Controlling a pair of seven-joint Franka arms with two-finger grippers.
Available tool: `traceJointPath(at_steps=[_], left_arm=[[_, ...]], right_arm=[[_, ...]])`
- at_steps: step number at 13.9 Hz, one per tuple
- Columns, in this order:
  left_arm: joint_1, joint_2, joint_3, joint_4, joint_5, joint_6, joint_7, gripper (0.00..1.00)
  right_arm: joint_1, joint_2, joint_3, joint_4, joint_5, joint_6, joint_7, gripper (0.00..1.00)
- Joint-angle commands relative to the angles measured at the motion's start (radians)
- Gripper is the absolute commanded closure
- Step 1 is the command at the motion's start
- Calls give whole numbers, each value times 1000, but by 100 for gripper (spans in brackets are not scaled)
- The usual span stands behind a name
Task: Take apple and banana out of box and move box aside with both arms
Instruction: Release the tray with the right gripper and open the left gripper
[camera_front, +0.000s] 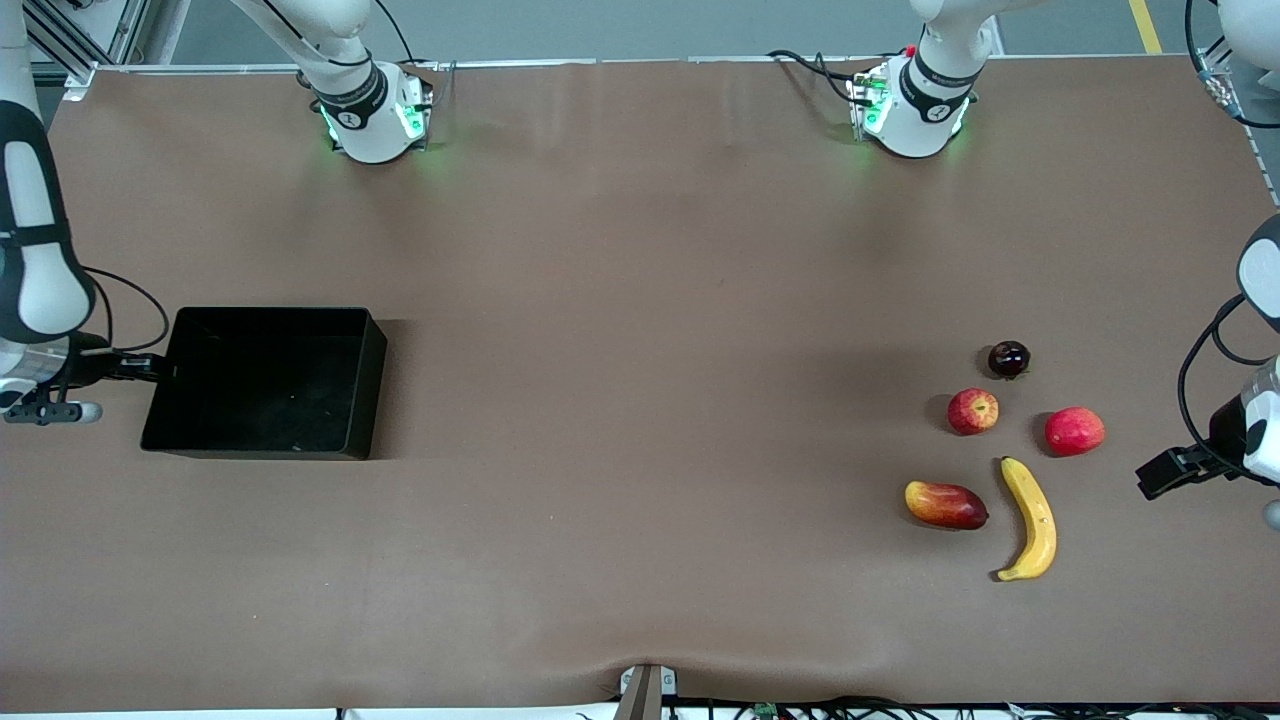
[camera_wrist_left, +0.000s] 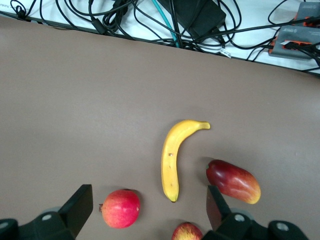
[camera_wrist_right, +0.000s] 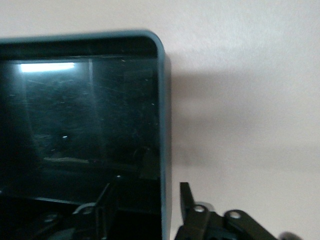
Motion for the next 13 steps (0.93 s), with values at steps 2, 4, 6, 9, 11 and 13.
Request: traceJointPath(at_steps=[2, 4, 6, 9, 11, 13], left_arm=[[5, -57, -38, -28, -62, -39, 12, 0], [5, -60, -45, -26, -62, -42, 12, 0], [7, -62, -50, -26, -62, -43, 12, 0], [5, -60, -50, -28, -62, -45, 9, 0], [2, -60, -50, -28, -62, -45, 8, 0], [1, -60, -50, -26, -62, -45, 8, 0]], right_arm=[[49, 7, 18, 259, -4, -194, -5, 0], [91, 7, 16, 357, -10, -226, -4, 0], [123, 10, 15, 425, -13, -233, -1, 0], [197, 10, 16, 493, -44, -246, 101, 0], [236, -8, 18, 494, -48, -303, 221, 0], [267, -55, 18, 491, -47, -366, 301, 0]])
